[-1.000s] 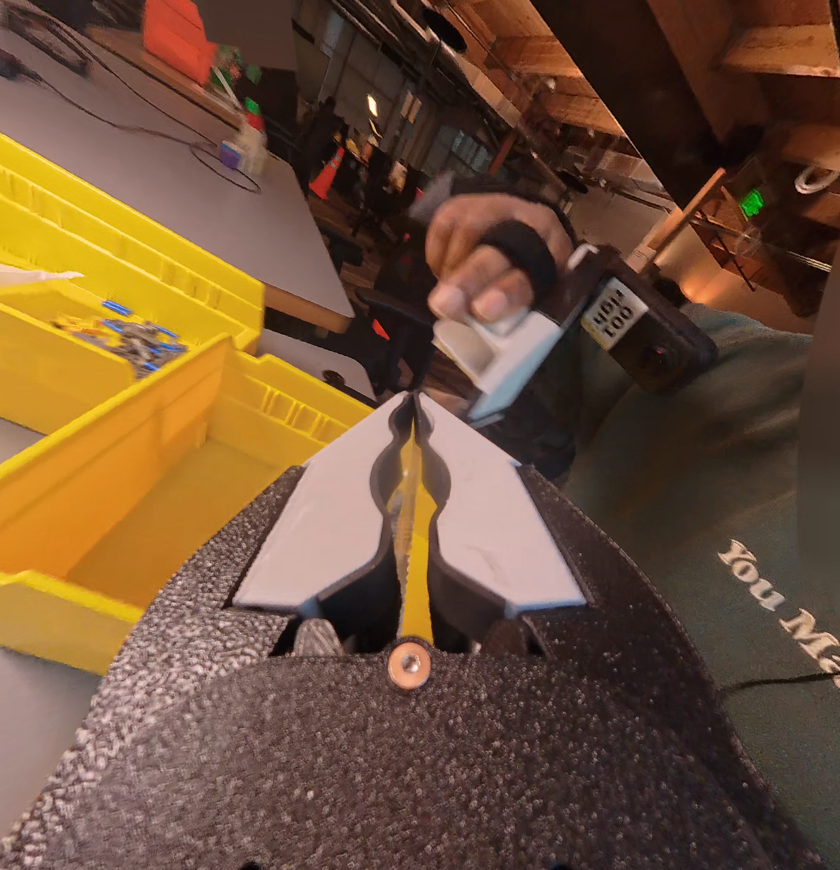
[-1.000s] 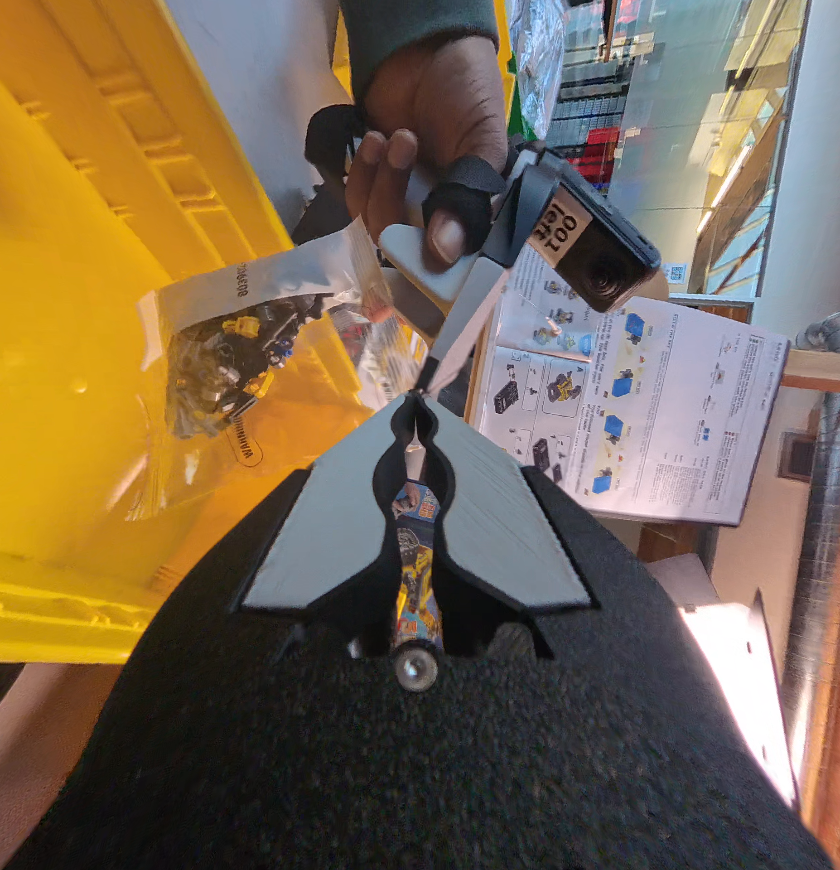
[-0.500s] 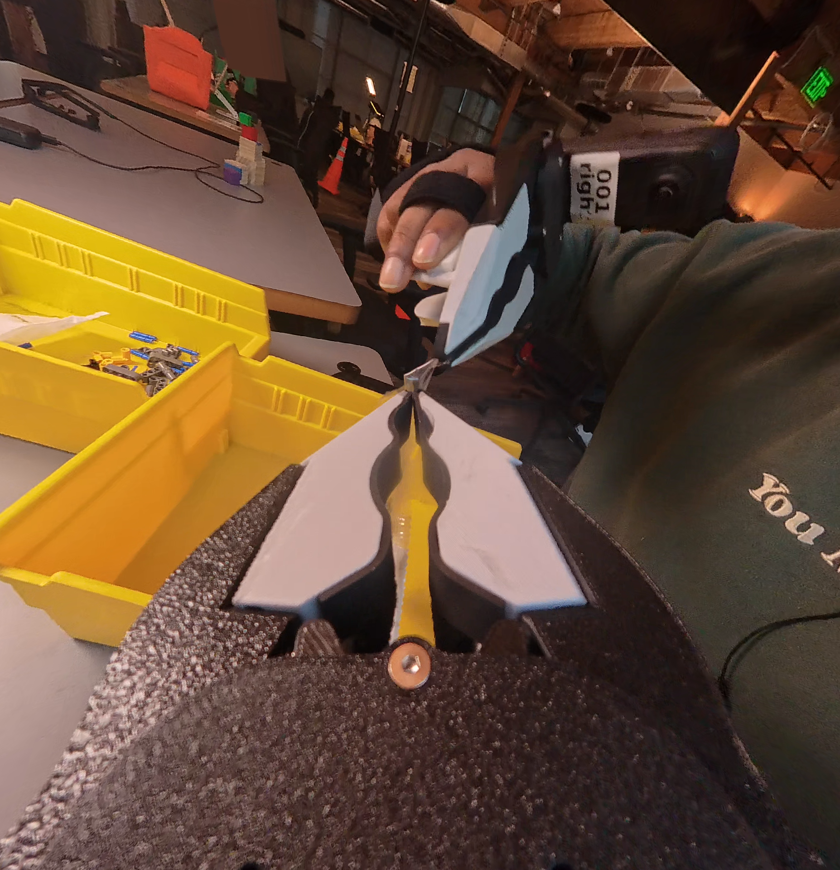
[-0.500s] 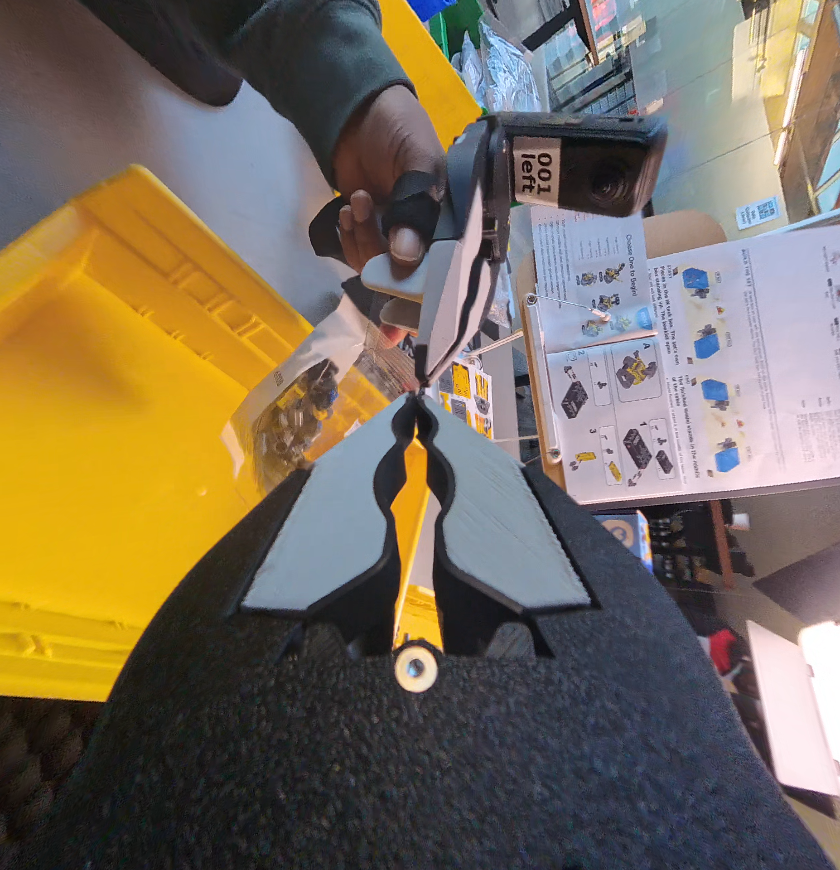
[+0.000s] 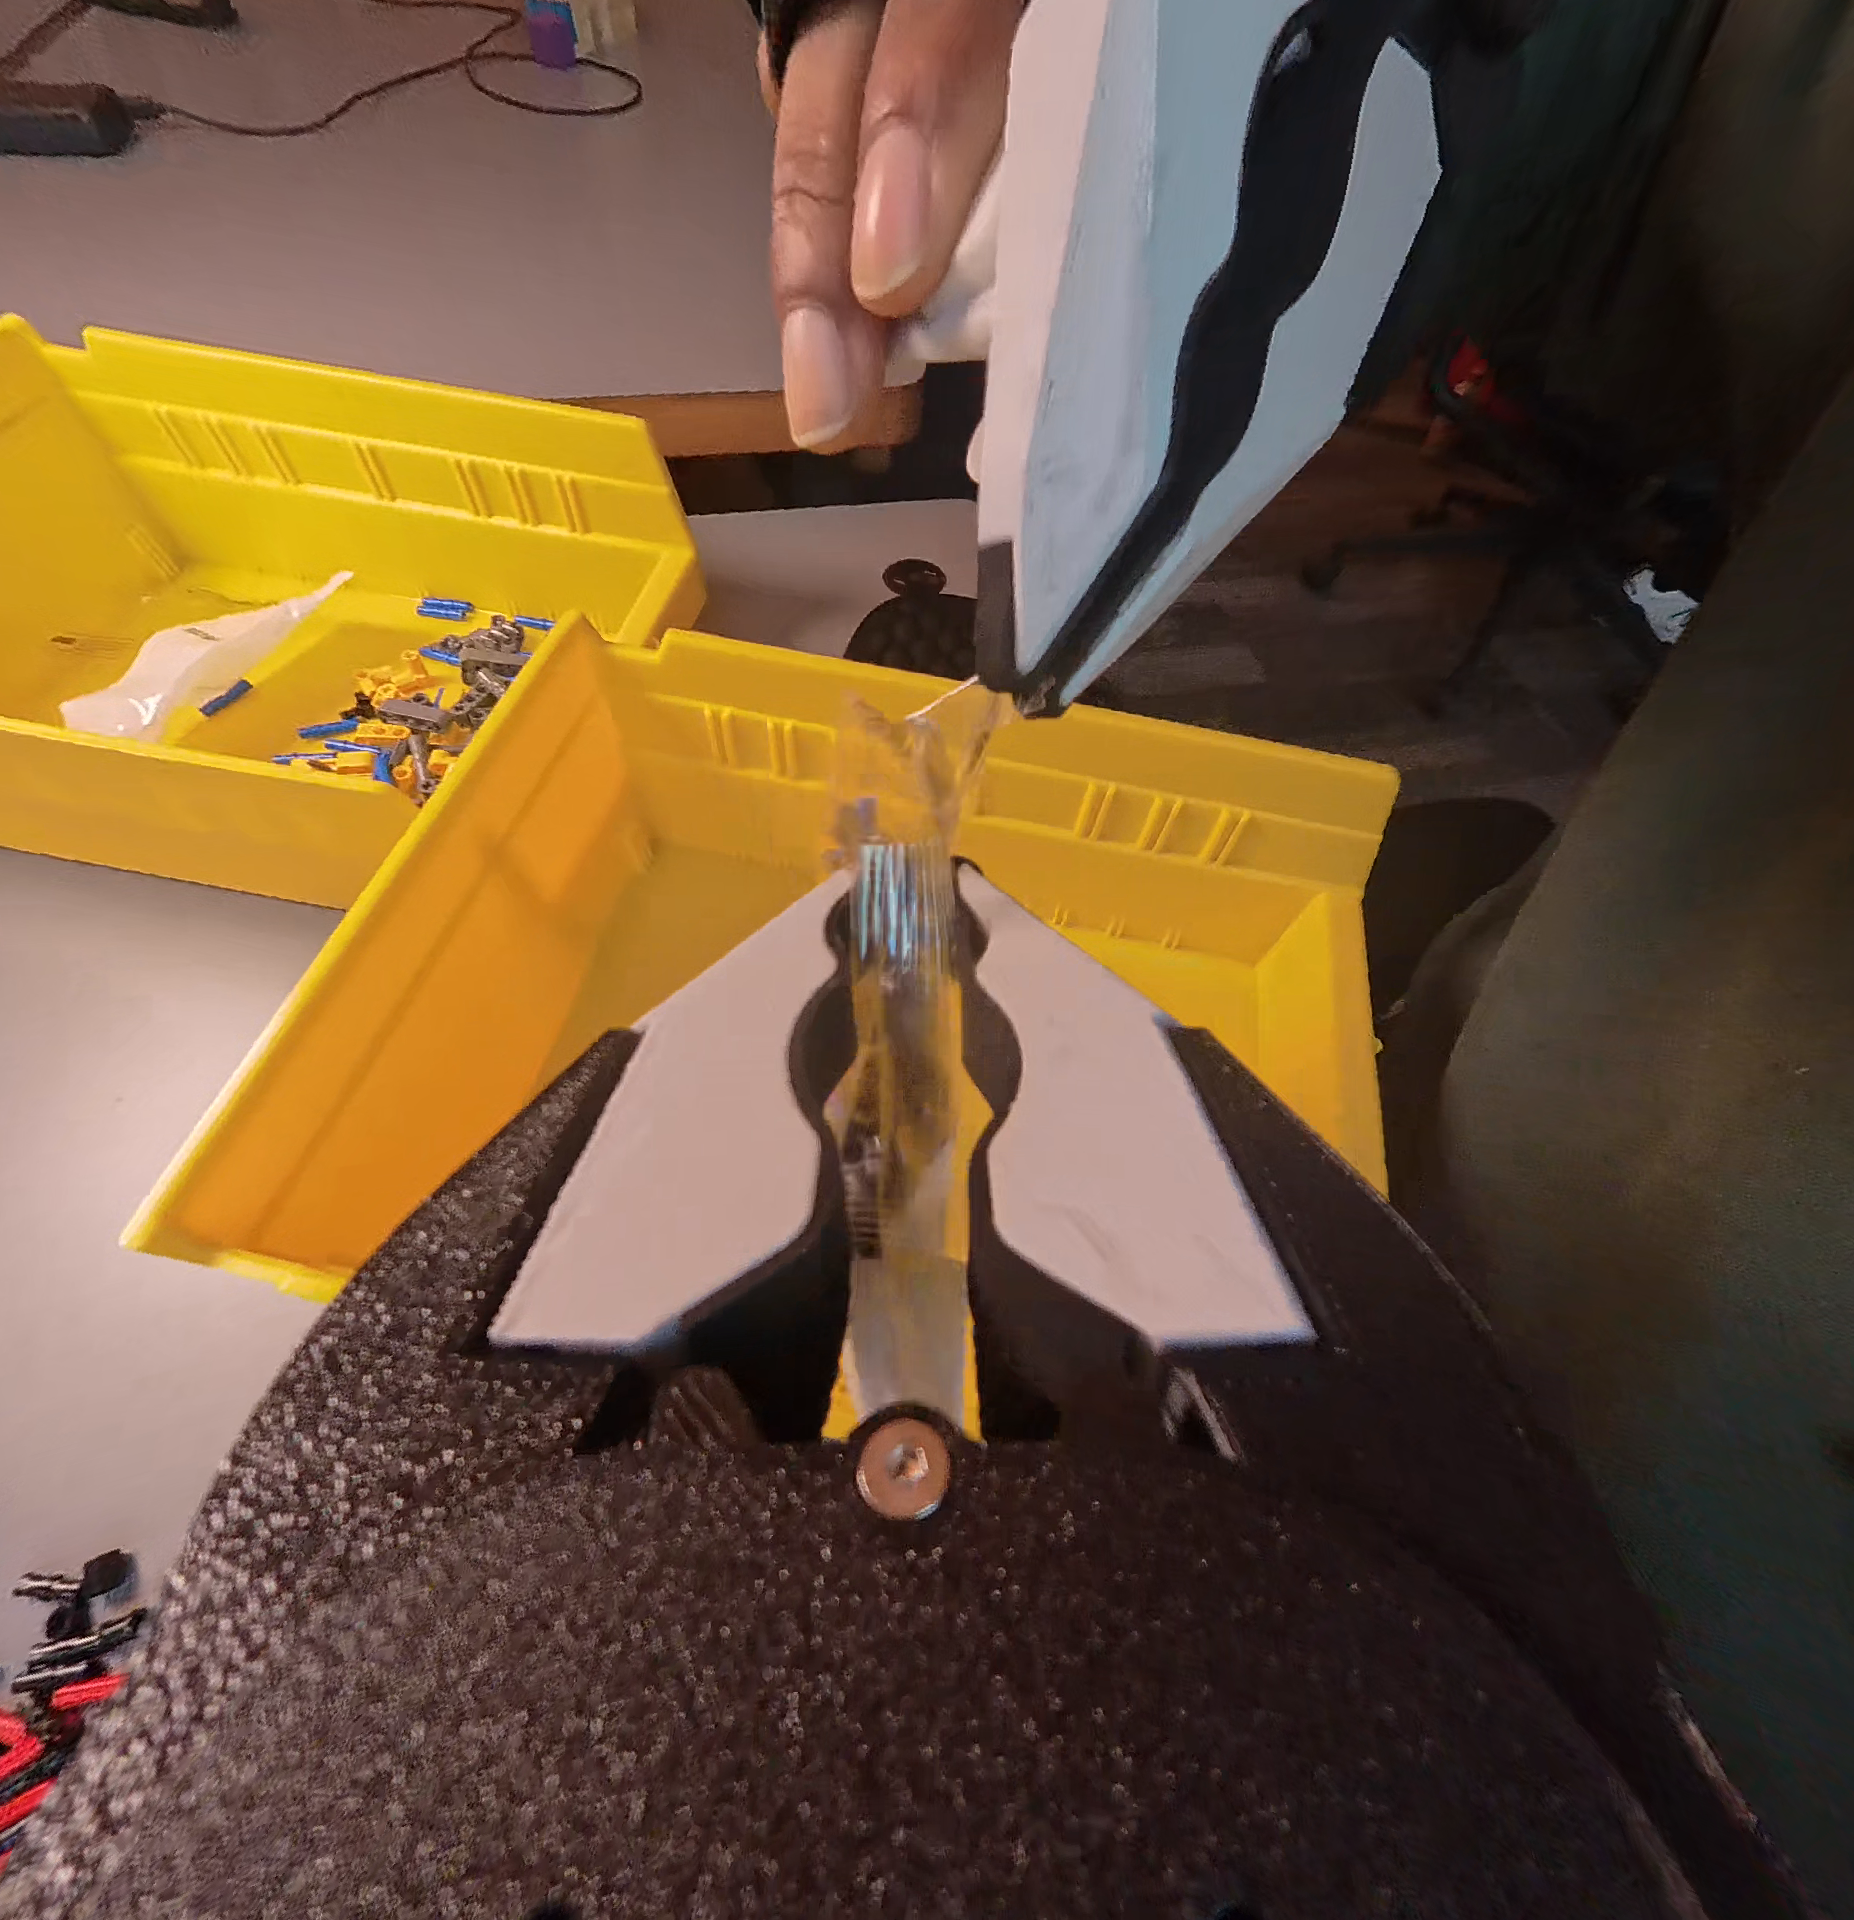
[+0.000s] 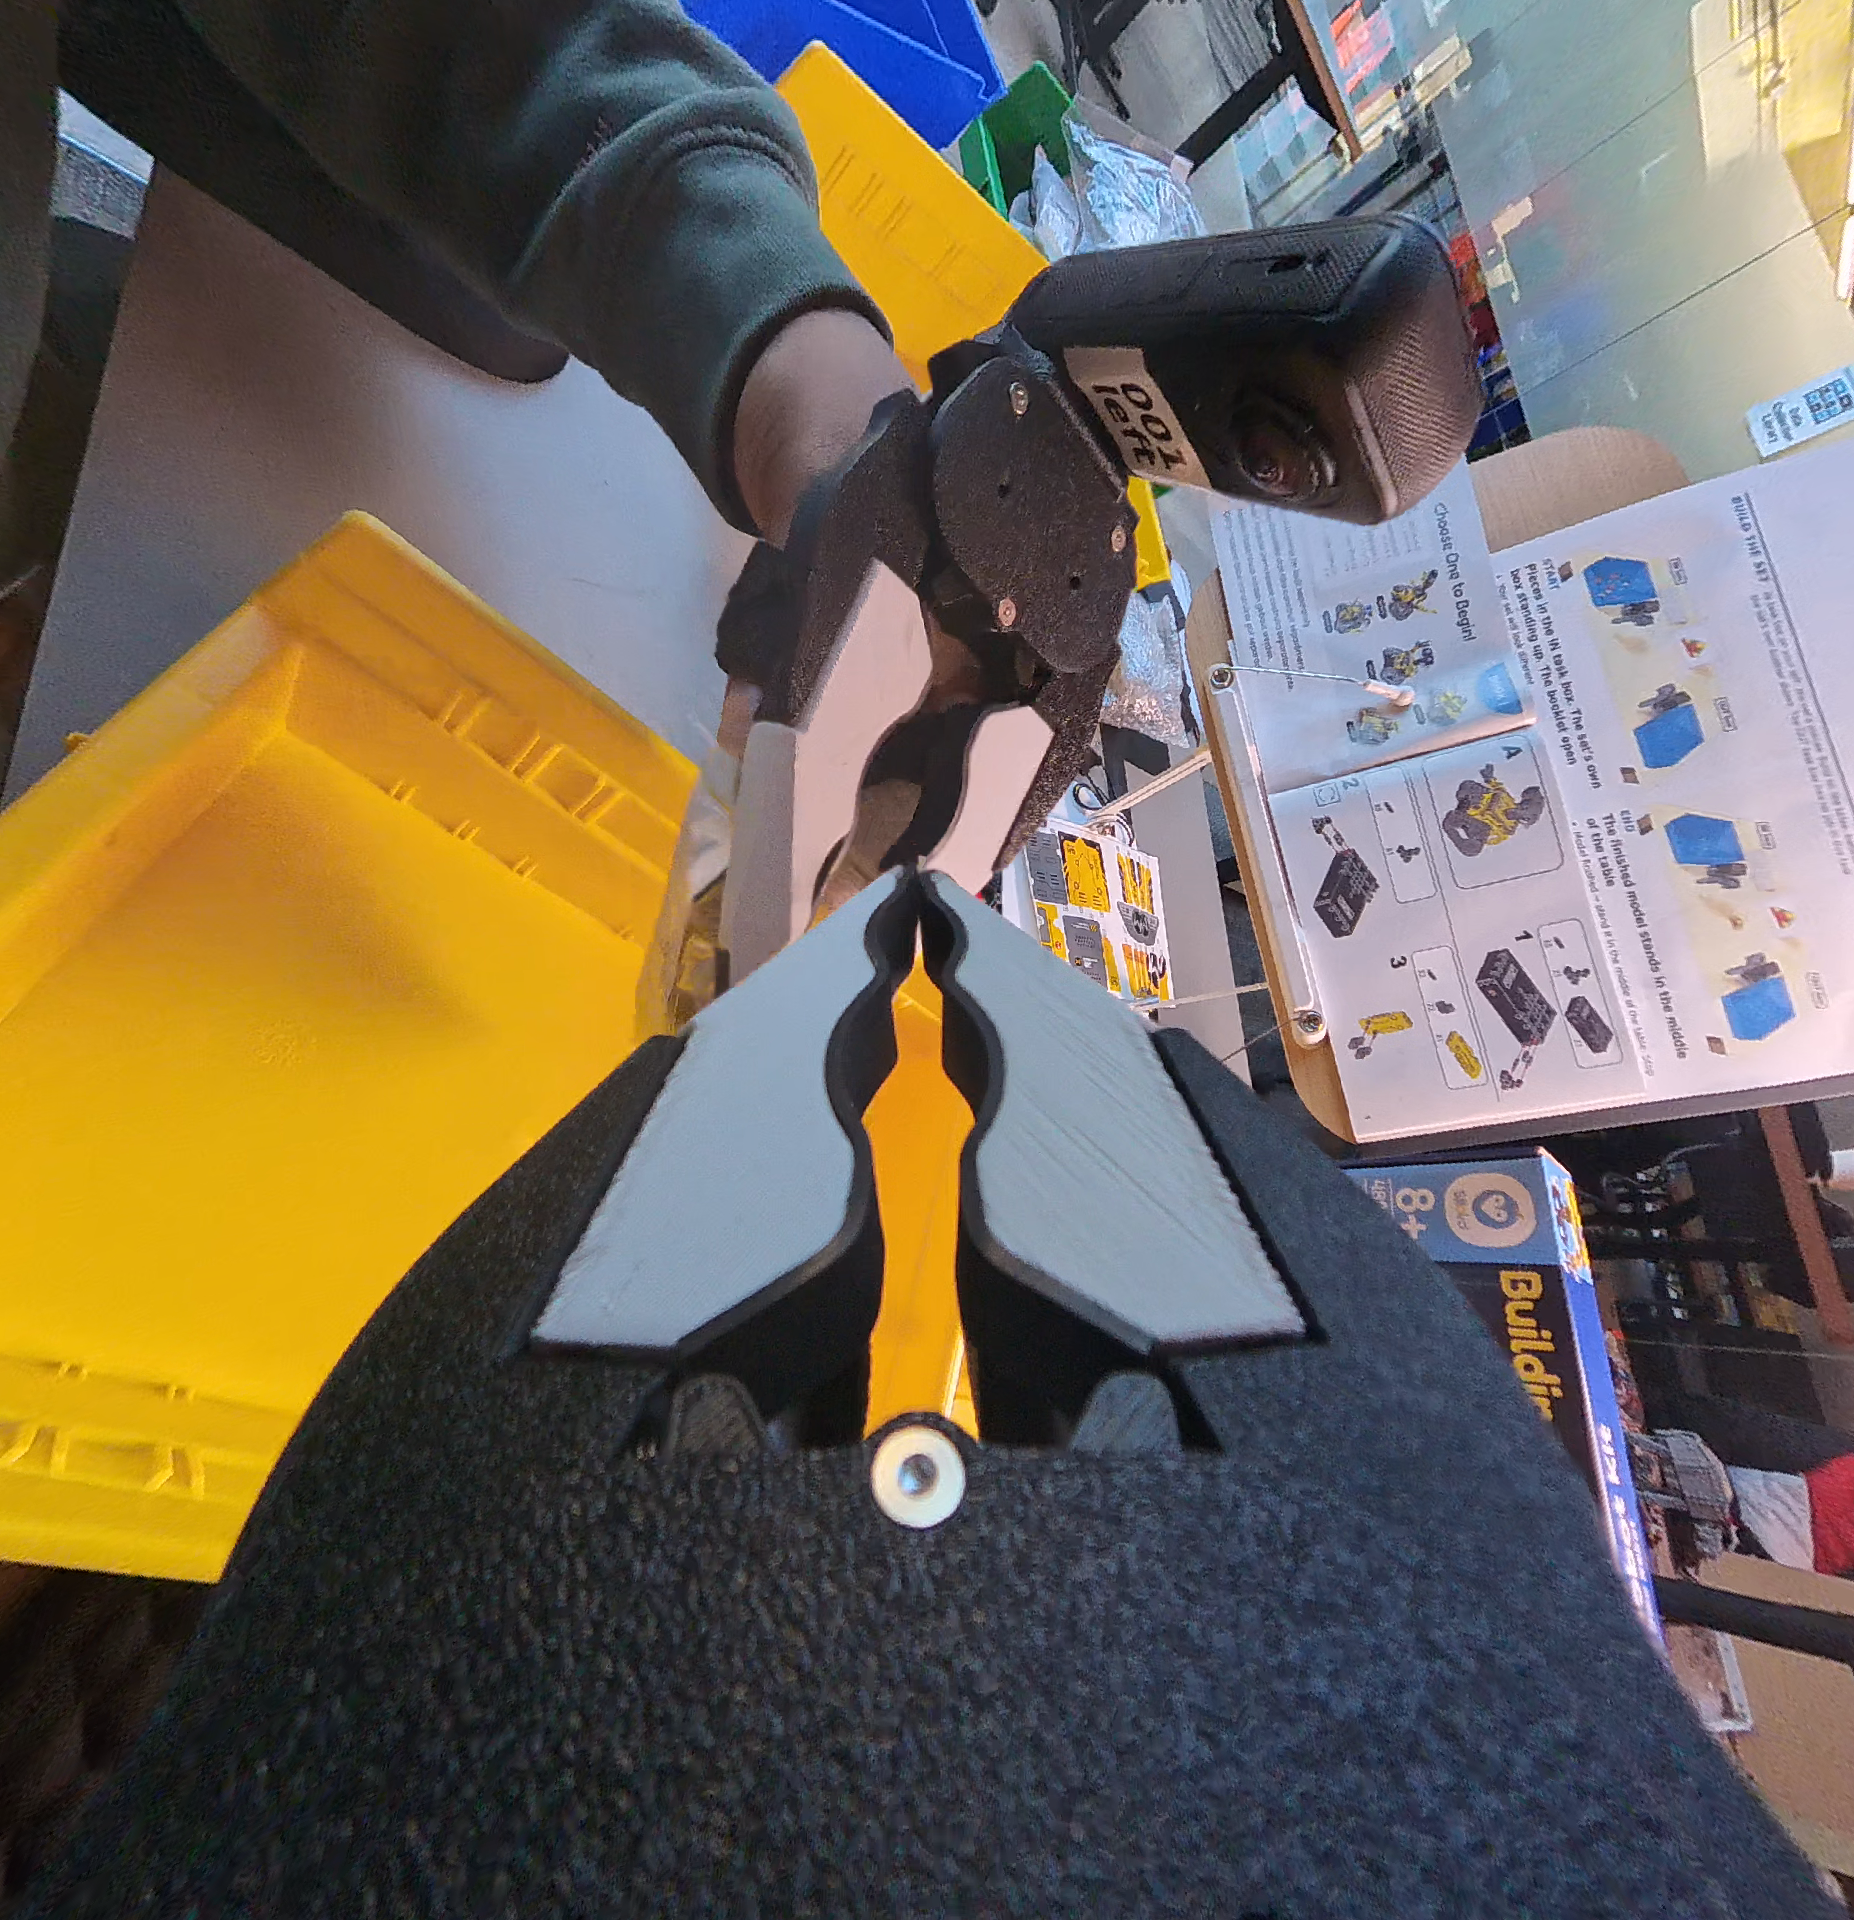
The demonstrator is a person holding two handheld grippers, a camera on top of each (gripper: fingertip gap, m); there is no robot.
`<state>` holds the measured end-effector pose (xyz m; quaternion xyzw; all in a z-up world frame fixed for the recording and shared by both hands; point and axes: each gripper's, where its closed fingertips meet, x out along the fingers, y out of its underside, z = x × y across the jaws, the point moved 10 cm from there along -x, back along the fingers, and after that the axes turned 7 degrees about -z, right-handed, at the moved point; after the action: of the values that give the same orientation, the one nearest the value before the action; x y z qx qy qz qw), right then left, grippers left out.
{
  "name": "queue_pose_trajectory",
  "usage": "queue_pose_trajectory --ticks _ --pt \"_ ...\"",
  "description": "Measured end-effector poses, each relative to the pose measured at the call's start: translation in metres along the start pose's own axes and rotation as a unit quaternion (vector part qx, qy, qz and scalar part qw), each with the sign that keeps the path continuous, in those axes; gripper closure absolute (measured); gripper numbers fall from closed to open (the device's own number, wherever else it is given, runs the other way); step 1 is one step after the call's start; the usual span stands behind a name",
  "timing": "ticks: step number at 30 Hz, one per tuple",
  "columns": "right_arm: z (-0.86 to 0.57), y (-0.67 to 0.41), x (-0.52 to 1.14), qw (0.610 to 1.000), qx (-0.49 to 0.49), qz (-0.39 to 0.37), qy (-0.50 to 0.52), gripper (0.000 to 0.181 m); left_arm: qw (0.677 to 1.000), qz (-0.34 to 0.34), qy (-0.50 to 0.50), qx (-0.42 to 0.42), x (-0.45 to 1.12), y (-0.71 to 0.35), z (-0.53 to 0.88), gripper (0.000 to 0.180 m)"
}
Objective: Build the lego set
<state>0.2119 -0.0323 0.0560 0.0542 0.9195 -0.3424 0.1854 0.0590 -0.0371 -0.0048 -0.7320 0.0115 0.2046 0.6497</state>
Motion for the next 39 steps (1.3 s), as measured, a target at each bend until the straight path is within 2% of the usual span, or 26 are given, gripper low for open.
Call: queue_pose_trajectory --ticks 4,10,15,17,20,32,39 --pt "-0.004 0.003 -0.005 1.0 0.027 -0.012 0.011 0.181 1.0 -0.015 -0.01 0.022 -0.006 -0.003 -0.002 0.18" --pt "-0.009 0.011 -0.018 0.995 0.093 -0.04 0.023 0.181 0.999 -0.049 0.007 0.024 -0.019 -0.007 -0.006 0.18" --pt "-0.004 0.011 -0.023 0.994 0.098 -0.038 0.017 0.181 0.999 -0.037 0.021 0.02 -0.022 -0.006 -0.009 0.18" --pt "-0.008 0.011 -0.036 0.994 0.103 -0.032 0.032 0.181 1.0 -0.021 0.01 0.014 -0.028 0.001 -0.005 0.18" --pt "-0.013 0.016 -0.06 0.99 0.127 -0.021 0.053 0.181 0.998 -0.054 0.01 -0.023 -0.044 0.008 0.0 0.18" --pt "-0.025 0.031 -0.09 0.968 0.196 -0.038 0.151 0.181 0.993 -0.113 -0.016 -0.034 -0.077 0.01 -0.002 0.18" --pt "-0.031 0.071 -0.106 0.929 0.264 -0.016 0.258 0.181 0.986 -0.148 -0.067 -0.044 -0.127 0.015 -0.006 0.18"
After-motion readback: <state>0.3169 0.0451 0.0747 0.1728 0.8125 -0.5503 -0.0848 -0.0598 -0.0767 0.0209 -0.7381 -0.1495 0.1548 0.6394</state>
